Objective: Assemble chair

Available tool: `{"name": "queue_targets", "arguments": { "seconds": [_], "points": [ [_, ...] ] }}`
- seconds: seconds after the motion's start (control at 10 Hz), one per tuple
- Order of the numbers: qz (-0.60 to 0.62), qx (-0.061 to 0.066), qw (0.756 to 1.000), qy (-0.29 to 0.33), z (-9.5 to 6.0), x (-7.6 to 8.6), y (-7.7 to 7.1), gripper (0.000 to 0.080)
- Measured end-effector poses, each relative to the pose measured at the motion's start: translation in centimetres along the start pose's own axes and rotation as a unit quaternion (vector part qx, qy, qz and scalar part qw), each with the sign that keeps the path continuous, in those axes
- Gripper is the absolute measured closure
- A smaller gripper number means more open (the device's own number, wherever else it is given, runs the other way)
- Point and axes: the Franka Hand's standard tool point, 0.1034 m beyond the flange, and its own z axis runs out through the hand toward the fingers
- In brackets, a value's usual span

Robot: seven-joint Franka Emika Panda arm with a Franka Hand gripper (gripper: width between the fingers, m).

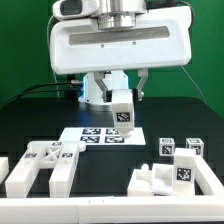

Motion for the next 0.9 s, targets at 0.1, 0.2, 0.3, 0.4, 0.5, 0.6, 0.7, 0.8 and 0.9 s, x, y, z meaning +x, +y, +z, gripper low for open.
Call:
{"name": "queue_targets", "arguments": {
  "seconds": [0.1, 0.2, 0.3, 0.4, 0.5, 0.6, 0.7, 0.8, 0.9],
  "points": [
    [-0.005, -0.006, 0.998, 0.057, 0.8, -0.3, -0.4, 0.0512],
    [-0.007, -0.010, 0.992, 0.124, 0.8, 0.0, -0.5, 0.0512],
    [-0.009, -0.018, 0.984, 0.178, 1.1, 0.4, -0.6, 0.0512],
    [-0.017, -0.031, 0.972, 0.231, 2.2, 0.1, -0.7, 0.0512],
    [-0.021, -0.034, 0.969, 0.243, 3.8, -0.8, -0.9, 0.0512],
    [-0.021, -0.035, 0.973, 0.226, 4.9, -1.5, -0.8, 0.0512],
    [-0.019, -0.030, 0.980, 0.198, 5.0, -1.7, -1.0, 0.0512],
    [-0.019, -0.030, 0.978, 0.206, 4.6, -1.4, -1.0, 0.0512],
    [-0.019, -0.031, 0.978, 0.203, 4.9, -1.5, -0.9, 0.0512]
  ]
}}
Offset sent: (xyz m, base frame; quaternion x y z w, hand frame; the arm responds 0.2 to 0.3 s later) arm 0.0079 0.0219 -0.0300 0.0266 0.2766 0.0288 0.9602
